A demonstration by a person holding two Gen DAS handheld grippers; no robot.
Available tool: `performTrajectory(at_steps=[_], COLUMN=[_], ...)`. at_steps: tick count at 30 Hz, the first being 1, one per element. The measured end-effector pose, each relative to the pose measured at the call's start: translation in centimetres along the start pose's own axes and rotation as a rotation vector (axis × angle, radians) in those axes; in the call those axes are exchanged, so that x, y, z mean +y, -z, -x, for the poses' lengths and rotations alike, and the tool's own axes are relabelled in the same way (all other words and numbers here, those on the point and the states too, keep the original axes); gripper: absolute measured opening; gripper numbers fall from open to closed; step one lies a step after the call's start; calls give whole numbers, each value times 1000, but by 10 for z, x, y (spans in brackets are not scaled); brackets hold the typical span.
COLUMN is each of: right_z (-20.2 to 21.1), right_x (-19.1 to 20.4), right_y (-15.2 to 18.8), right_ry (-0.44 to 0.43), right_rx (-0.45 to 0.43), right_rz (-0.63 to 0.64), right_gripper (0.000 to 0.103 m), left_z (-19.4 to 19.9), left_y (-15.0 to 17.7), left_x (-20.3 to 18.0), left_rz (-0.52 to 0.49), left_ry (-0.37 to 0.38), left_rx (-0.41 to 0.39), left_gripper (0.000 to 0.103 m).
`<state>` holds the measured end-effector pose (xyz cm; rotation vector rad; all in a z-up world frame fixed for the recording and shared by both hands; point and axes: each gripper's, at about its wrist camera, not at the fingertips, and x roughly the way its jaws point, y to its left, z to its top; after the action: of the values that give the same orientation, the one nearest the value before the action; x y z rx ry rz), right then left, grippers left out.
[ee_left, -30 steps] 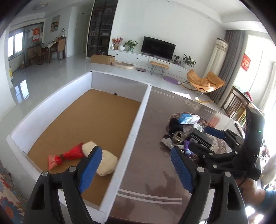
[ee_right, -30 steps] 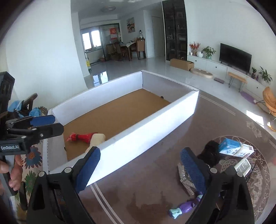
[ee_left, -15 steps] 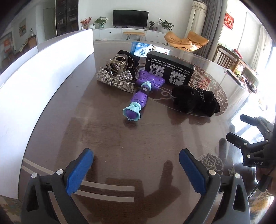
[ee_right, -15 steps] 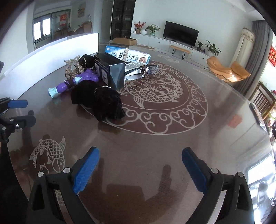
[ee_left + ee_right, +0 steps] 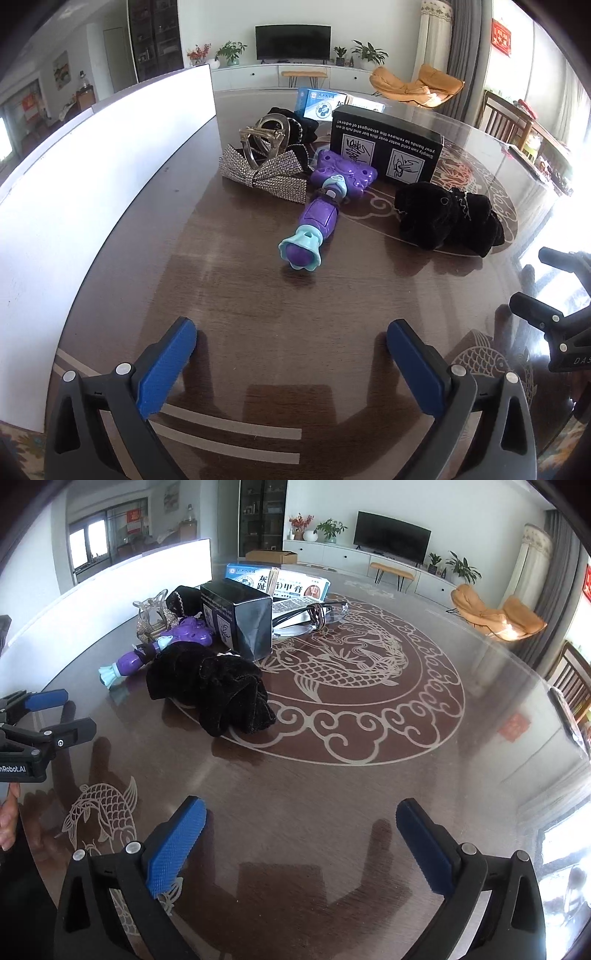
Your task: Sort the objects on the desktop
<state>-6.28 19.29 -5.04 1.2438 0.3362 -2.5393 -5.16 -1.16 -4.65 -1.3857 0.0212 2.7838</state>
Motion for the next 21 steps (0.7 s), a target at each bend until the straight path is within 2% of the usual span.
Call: performTrajectory(at_steps=[5,21], right_z=[-5,-5], right_x=[-8,-9], right_y=[0,0], right_ry=[-47,-41], right_rx=[23,24], right_rz=[-49,-60], right_gripper=[103,103], left_z=[0,-4], left_y=[1,-6], left_x=[0,-2], left_rz=[-2,41], left_ry=[-3,-40], left_rx=[-9,3], left_gripper=[103,103])
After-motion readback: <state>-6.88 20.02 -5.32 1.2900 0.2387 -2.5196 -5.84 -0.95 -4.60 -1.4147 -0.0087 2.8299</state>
